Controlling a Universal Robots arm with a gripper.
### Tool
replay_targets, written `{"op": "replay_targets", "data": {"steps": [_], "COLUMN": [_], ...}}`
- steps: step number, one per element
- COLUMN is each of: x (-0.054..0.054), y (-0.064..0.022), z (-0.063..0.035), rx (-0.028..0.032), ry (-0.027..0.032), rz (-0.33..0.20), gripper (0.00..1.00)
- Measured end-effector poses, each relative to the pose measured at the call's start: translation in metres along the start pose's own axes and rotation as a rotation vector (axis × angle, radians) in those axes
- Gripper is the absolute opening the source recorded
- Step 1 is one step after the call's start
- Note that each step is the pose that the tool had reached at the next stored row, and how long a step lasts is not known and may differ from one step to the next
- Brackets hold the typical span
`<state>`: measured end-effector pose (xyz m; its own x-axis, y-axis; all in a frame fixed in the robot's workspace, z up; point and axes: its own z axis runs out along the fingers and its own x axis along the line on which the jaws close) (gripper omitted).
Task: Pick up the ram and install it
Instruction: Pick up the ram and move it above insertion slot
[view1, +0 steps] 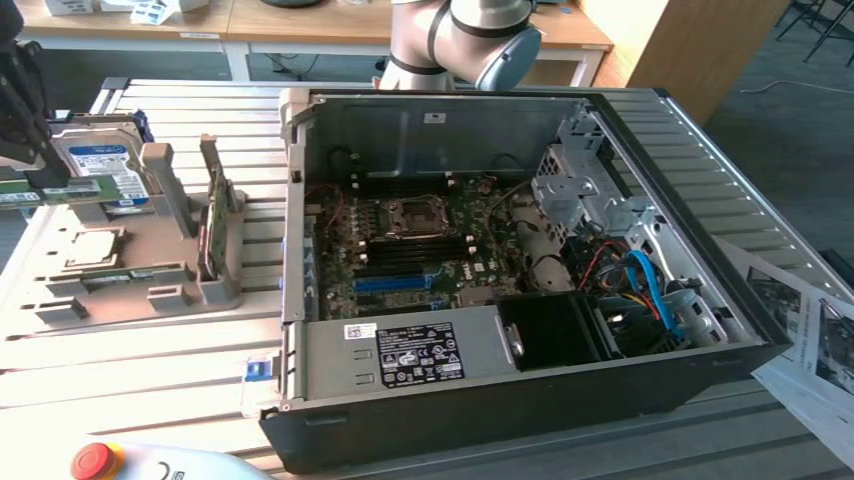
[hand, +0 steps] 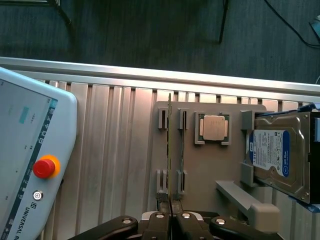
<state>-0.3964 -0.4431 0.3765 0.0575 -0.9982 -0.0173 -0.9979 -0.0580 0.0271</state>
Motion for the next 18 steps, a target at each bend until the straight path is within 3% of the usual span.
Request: {"op": "replay_targets", "data": {"steps": [18], "x": [-0.0001], "y": [0.0002], "z": [-0.0068], "rx": [-0.0002], "ry": [0.0006], "rz": [0.0], "gripper": [0.11]}}
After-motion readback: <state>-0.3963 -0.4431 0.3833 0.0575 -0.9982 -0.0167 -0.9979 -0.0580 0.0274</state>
